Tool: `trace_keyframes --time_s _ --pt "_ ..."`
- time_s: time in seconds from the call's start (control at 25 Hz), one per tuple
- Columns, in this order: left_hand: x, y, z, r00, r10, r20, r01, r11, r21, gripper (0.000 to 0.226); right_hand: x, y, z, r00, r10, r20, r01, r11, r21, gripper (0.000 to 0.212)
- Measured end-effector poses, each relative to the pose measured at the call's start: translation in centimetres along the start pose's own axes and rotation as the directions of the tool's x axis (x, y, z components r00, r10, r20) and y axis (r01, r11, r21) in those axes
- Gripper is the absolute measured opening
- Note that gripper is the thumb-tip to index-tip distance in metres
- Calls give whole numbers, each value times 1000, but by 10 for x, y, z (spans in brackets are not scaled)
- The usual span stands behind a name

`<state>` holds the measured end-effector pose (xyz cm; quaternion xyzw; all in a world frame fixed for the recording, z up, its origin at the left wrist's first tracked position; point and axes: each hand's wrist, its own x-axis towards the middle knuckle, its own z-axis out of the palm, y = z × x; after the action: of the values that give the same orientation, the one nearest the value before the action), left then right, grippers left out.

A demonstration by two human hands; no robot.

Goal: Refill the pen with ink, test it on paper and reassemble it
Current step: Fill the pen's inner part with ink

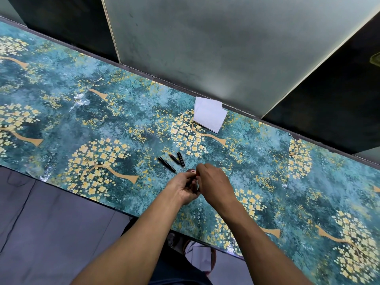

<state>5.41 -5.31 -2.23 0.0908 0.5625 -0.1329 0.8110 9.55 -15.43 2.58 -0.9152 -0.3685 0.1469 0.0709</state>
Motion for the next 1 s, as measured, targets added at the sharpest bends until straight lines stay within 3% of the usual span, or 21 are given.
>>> trace_keyframes --time_s 0.28,0.56,0.8,1.0 --pt "-1 0 0 1000 14 21 -13 1000 -24 11 3 -7 1 998 62 3 -61 990 -128 13" --pt "-5 -2 1 1000 13 26 -12 1000 -25 14 3 -9 4 993 120 24 -115 982 -150 15" --pt "-14 -3 3 1000 4 19 -4 1000 3 14 0 -2 8 987 153 -44 -154 988 -14 29" --pt "-16 -5 -3 997 69 34 -73 988 136 21 -10 3 8 973 218 -73 -206 968 144 38"
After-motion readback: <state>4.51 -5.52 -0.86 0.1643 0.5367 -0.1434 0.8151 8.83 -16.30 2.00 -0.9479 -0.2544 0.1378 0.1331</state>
